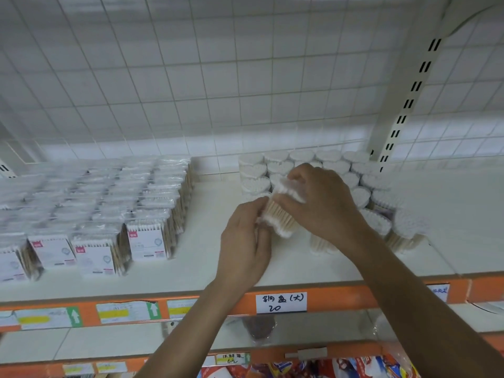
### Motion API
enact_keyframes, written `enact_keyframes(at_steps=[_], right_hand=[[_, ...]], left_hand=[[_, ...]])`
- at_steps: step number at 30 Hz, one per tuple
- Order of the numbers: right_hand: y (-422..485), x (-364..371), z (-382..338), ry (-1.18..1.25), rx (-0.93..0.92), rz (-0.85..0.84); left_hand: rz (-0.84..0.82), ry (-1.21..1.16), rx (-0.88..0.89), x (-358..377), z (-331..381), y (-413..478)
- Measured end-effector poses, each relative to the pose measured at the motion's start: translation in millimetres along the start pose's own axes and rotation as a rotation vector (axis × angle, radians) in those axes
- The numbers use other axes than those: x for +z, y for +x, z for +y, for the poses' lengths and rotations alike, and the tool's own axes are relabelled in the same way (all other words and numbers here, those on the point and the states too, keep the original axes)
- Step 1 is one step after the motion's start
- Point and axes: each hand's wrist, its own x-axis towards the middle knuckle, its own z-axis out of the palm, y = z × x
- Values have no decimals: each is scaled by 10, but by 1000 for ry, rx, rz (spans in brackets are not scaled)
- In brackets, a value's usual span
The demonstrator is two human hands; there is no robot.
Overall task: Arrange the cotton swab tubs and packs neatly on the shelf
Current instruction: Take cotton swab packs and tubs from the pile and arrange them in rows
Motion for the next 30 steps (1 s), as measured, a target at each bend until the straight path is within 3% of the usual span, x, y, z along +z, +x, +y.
enact_keyframes(at_steps=[5, 11, 16, 23, 30], right_hand=[[-54, -1, -105, 119, 90, -35], [-245, 36, -51, 340, -60, -252], [-381, 362, 2, 284, 28, -103], [-441, 643, 37, 247, 27, -62], [-447, 809, -19, 198, 15, 49]], left_hand=[[-59, 205, 101, 83, -8, -56], [-98, -73, -42, -94, -38, -25], [-133, -45, -153, -91, -155, -162], [-149, 206, -63, -119, -273, -219], [-137, 139, -134, -133, -319, -231]])
